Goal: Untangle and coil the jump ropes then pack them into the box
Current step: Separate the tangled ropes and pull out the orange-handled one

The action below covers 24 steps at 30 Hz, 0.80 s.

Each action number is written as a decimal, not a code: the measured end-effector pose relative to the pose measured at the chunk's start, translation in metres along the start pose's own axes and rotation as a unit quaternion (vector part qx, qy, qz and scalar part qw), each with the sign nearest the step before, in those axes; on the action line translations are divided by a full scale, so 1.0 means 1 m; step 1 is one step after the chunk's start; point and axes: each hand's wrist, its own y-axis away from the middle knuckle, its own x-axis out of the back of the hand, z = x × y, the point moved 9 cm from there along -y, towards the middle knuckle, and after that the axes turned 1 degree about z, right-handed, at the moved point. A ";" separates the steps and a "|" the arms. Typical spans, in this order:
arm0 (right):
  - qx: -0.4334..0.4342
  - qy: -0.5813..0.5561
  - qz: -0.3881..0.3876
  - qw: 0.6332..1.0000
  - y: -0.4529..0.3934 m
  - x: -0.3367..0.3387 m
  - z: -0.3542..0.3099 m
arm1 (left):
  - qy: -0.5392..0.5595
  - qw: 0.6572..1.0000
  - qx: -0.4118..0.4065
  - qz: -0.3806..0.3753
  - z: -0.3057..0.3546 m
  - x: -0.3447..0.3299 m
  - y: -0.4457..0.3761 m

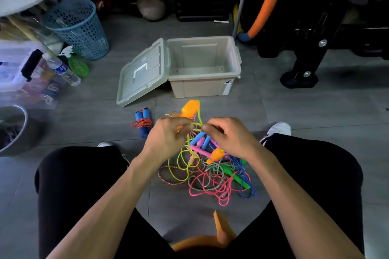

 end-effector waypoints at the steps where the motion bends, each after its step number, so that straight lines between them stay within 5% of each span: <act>1: -0.012 0.010 0.002 1.000 0.001 0.002 0.004 | 0.005 0.999 0.020 0.046 -0.002 0.012 -0.002; 5: -0.072 0.059 0.015 0.996 0.005 0.014 0.026 | 0.063 0.961 0.200 0.182 -0.034 0.061 0.001; 7: -0.070 0.055 0.027 0.996 0.004 0.018 0.027 | 0.005 0.962 0.252 0.109 -0.050 0.053 0.002; 10: -0.039 0.070 0.022 0.997 0.002 0.014 0.020 | -0.096 0.954 0.268 -0.096 -0.064 0.008 0.013; 12: -0.022 0.082 0.008 0.996 0.001 0.009 0.017 | -0.086 0.956 0.238 -0.148 -0.057 -0.011 0.018; 18: -0.003 0.089 -0.051 0.995 0.002 -0.015 0.008 | -0.036 0.996 0.010 -0.078 0.000 -0.020 0.007; 24: 0.017 0.098 -0.002 0.995 0.001 -0.008 0.012 | -0.045 0.998 0.020 0.040 0.008 0.010 0.001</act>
